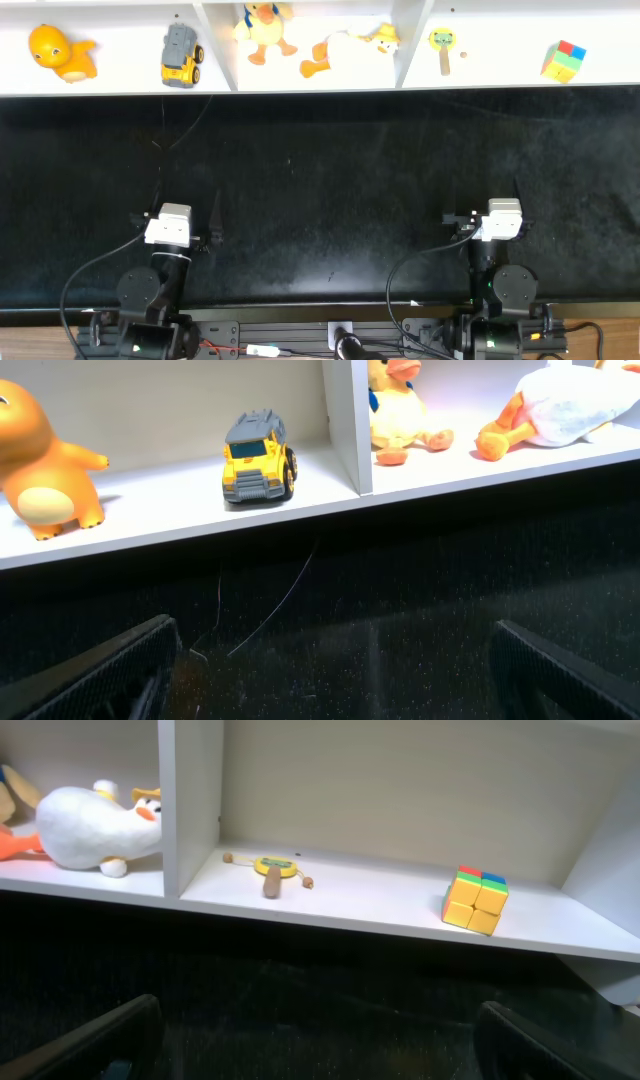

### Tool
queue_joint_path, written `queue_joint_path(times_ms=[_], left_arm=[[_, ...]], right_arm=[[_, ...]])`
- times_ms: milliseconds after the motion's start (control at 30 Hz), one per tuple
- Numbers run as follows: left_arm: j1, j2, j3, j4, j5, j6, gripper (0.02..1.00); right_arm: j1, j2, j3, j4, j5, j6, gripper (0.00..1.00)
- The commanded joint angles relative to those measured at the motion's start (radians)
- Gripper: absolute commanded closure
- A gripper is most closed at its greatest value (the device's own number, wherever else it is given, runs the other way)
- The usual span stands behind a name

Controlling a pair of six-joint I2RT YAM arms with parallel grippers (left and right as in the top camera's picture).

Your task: Store Toys

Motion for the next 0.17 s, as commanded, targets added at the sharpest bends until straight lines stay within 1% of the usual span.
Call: queue_joint_path(times_ms=[33, 167], left_arm=[[-0.005, -0.01, -0.003, -0.002, -0.005, -0.011, 0.02], [-0.005, -0.01, -0.003, -0.002, -0.005, -0.011, 0.02]], right_arm=[[0.007, -0.008, -0.013, 0.003, -0.006, 0.008, 0.005], [0.007, -0.008, -0.013, 0.003, -0.006, 0.008, 0.005]])
